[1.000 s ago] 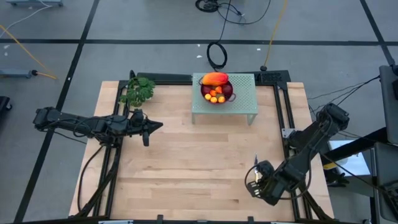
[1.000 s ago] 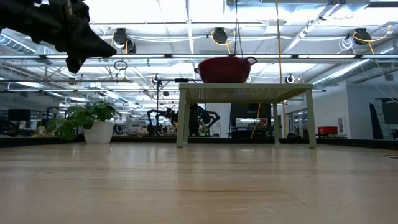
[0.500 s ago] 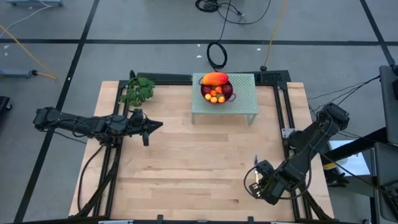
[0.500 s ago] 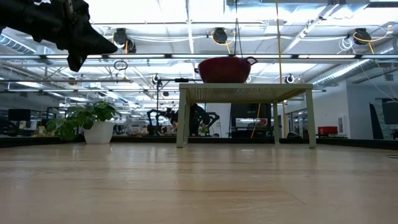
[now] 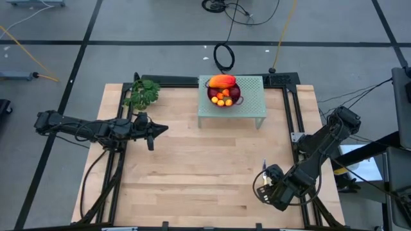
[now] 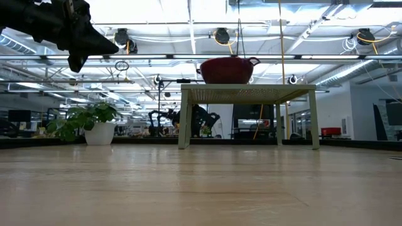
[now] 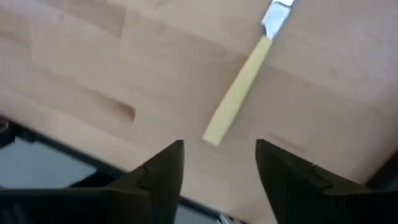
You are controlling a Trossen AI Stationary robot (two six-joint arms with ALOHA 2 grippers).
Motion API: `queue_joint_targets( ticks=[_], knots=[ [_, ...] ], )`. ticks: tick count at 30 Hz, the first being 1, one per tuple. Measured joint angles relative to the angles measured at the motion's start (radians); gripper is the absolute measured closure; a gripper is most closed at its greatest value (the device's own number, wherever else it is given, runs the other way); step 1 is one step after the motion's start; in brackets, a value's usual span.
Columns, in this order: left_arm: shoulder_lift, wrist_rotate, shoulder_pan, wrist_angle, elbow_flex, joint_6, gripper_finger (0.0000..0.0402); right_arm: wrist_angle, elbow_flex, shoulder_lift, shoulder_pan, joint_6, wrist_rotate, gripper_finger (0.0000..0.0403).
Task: Pick & Place Fruit
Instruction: Put the knife on the shelf on the right of the strainer bowl
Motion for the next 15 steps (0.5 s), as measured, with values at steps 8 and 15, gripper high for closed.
queue_joint_targets(
  ticks=[8,15],
  knots=[
    [0.000,0.000,0.000,0.001,0.000,-0.001,0.0397,0.175,-0.142,0.000,0.000,0.094,-0.008,0.0182],
    [0.000,0.000,0.000,0.001,0.000,-0.003,0.0386,0.397,-0.270,0.001,-0.015,0.136,-0.006,0.0191]
  ],
)
